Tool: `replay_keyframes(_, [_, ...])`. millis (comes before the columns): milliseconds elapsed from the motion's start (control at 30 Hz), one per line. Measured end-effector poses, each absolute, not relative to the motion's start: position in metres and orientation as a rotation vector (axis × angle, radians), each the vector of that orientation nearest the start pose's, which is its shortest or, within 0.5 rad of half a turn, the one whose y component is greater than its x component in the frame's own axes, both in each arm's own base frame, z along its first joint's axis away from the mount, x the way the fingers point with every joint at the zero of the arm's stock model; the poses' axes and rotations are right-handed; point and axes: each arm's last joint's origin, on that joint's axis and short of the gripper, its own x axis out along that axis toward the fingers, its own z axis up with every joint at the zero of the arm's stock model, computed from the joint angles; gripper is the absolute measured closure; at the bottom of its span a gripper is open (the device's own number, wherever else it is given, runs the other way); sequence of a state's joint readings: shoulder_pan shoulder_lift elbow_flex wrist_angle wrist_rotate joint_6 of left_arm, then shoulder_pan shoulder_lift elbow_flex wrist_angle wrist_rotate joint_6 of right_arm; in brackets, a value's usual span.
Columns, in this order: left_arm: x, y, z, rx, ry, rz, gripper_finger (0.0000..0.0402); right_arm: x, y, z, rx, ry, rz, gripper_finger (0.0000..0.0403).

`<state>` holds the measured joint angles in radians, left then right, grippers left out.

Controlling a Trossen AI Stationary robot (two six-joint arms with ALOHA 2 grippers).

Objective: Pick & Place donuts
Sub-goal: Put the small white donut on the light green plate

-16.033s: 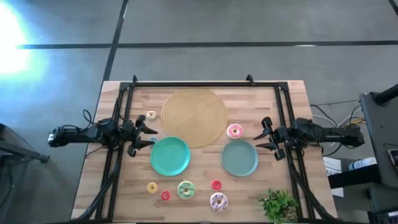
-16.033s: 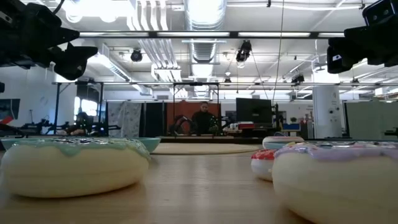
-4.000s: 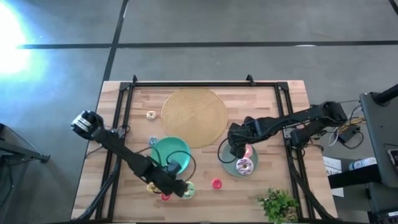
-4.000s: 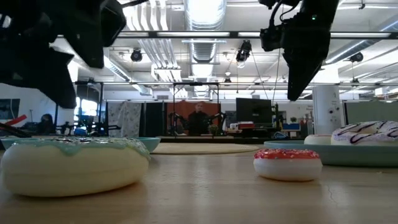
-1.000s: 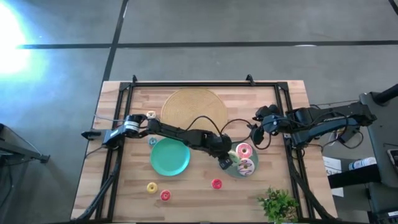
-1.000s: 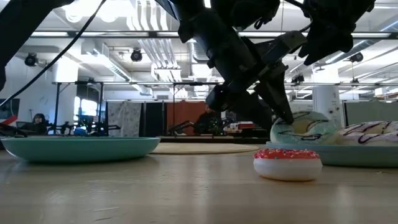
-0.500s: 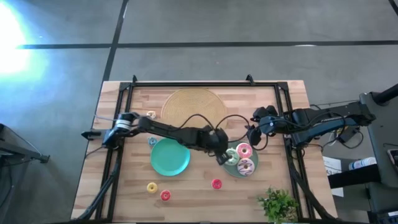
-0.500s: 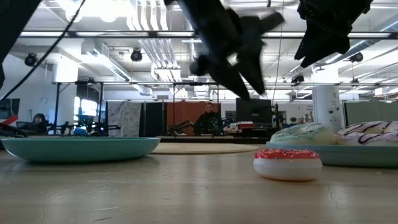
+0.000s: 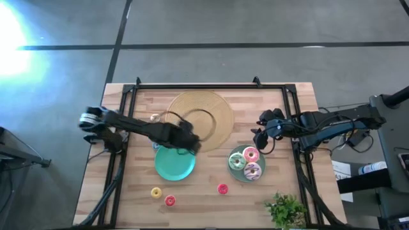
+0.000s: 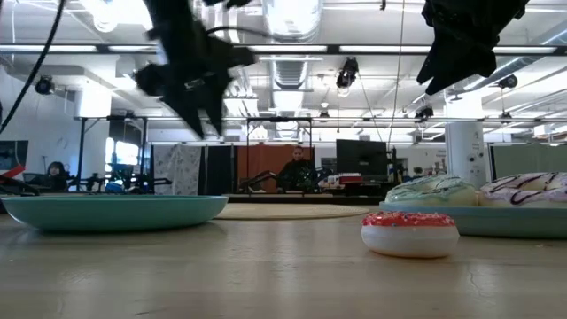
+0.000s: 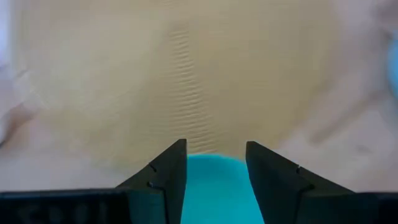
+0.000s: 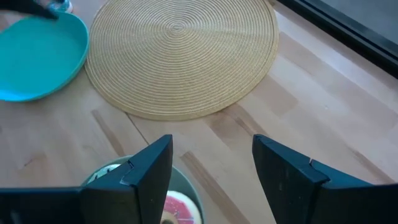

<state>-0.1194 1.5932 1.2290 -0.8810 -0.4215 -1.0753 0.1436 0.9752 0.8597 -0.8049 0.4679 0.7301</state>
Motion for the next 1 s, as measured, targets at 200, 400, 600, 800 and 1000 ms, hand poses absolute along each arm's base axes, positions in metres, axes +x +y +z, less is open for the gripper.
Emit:
replay_keyframes(200, [0.232, 0.023, 0.239, -0.812, 0.802, 1.07, 0.0263, 0.186, 0.014, 0.28, 0.42, 0.674, -0.588, 0.0188])
replay_keyframes(400, [0.183, 0.063, 0.212, -0.958, 0.787, 1.218, 0.0264, 0.2, 0.016, 0.277, 0.432, 0.646, -0.58, 0.0188])
replay_keyframes(600, [0.153, 0.087, 0.191, -1.036, 0.763, 1.35, 0.0264, 0.21, 0.017, 0.267, 0.449, 0.677, -0.596, 0.0188])
replay_keyframes(800, [0.146, 0.101, 0.186, -1.029, 0.704, 1.315, 0.0264, 0.217, 0.019, 0.262, 0.462, 0.705, -0.592, 0.0188])
replay_keyframes(1000, [0.138, 0.114, 0.167, -1.071, 0.707, 1.338, 0.0264, 0.22, 0.019, 0.259, 0.467, 0.707, -0.595, 0.0188])
